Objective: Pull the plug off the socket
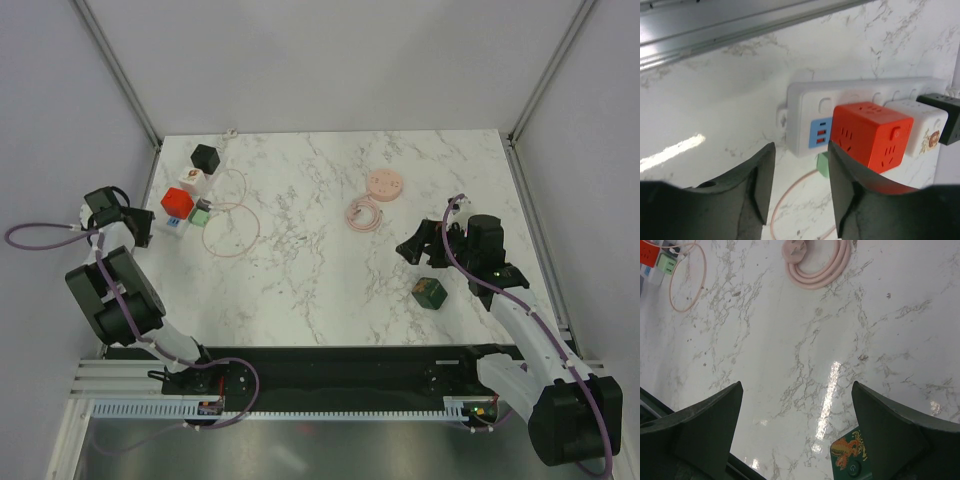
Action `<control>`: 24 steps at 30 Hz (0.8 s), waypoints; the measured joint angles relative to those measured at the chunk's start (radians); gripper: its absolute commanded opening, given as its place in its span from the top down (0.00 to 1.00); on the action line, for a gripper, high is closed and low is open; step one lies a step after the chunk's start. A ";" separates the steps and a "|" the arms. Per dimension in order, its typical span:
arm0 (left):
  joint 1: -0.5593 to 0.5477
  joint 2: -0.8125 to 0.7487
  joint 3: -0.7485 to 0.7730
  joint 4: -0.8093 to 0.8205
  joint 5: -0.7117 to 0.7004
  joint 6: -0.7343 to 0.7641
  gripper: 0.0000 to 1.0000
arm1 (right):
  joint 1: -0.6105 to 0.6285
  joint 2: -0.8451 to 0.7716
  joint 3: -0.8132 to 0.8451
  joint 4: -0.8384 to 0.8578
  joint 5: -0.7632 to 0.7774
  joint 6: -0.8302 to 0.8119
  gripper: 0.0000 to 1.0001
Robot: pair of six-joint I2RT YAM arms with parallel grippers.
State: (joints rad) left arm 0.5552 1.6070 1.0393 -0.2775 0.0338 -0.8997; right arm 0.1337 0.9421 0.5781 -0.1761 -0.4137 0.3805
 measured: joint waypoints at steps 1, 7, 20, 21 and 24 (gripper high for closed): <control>0.002 0.014 0.001 0.022 0.000 0.000 0.41 | 0.000 0.000 0.000 0.001 -0.002 0.000 0.02; 0.006 0.144 0.069 0.129 -0.007 -0.001 0.43 | 0.000 0.002 -0.002 0.006 -0.026 0.001 0.02; -0.034 0.332 0.198 0.190 -0.020 -0.019 0.50 | 0.000 0.054 -0.002 0.012 -0.030 0.001 0.02; -0.040 0.338 0.198 0.192 -0.011 -0.019 0.50 | 0.000 0.054 -0.002 0.012 -0.030 0.001 0.02; -0.052 0.346 0.196 0.211 0.019 -0.019 0.50 | 0.000 0.054 -0.002 0.013 -0.029 0.001 0.02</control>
State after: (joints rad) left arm 0.5030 1.9533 1.2350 -0.0662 0.0528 -0.9192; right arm 0.1337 0.9958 0.5762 -0.1631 -0.4431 0.3813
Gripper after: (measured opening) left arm 0.499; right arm 0.982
